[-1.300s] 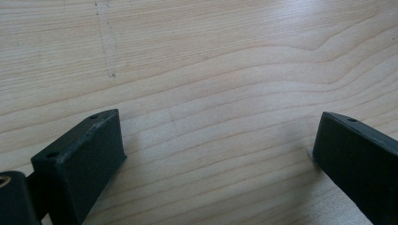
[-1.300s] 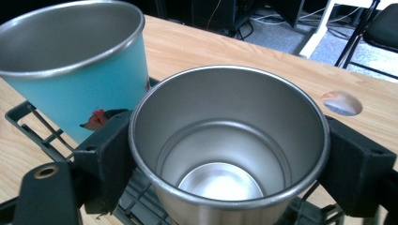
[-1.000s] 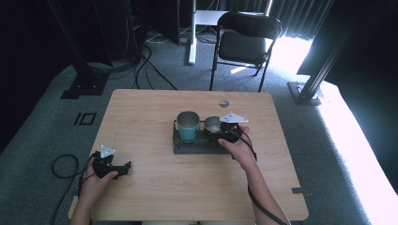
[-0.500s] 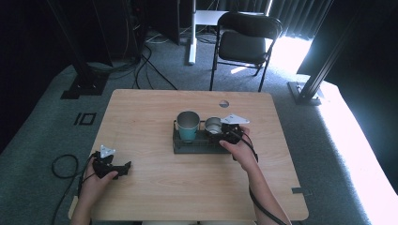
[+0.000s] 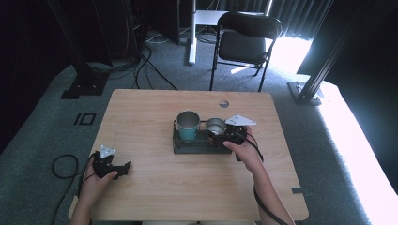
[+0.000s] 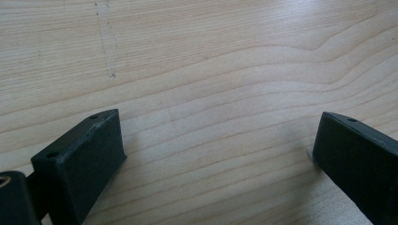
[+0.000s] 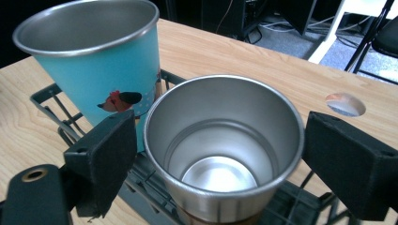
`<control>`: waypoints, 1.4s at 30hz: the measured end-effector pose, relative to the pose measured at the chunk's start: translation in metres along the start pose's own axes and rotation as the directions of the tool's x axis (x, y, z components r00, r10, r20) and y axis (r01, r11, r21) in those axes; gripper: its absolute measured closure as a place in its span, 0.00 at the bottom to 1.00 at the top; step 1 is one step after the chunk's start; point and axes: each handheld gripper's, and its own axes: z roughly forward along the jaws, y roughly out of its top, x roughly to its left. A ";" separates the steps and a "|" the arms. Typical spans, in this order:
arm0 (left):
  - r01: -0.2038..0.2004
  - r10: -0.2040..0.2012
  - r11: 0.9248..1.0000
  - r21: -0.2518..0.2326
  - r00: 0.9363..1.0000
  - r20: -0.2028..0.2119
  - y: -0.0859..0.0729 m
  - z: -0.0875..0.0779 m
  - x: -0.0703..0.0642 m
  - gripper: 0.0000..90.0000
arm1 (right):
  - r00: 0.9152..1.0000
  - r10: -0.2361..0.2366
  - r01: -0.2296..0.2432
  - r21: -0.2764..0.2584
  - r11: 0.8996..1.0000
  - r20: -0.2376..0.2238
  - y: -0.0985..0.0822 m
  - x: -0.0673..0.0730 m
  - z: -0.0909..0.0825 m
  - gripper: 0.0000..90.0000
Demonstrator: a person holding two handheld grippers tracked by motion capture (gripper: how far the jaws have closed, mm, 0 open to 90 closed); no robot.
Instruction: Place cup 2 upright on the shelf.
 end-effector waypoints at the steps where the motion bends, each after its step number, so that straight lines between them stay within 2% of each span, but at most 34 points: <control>1: 0.000 0.000 1.000 0.000 1.000 0.000 0.000 0.000 0.000 0.03 | 1.000 -0.011 0.011 -0.006 1.000 0.001 0.000 0.000 -0.002 0.12; 6: 0.000 0.000 1.000 0.000 1.000 0.000 0.000 0.000 0.000 0.03 | 0.999 -0.031 0.031 -0.007 1.000 0.013 0.000 -0.003 -0.010 0.12; 24: 0.000 0.000 1.000 0.000 1.000 0.000 0.000 0.000 0.000 0.03 | 1.000 -0.018 0.018 -0.002 1.000 0.024 -0.017 -0.016 -0.029 0.12; 29: 0.000 0.000 1.000 0.000 1.000 0.000 0.000 0.000 0.000 0.03 | 0.999 -0.029 0.029 -0.001 1.000 0.033 -0.022 -0.017 -0.036 0.12; 42: -0.004 0.004 1.000 -0.001 1.000 0.004 0.000 0.000 0.000 0.03 | 0.999 -0.009 0.008 0.018 1.000 0.040 -0.048 -0.024 -0.048 0.12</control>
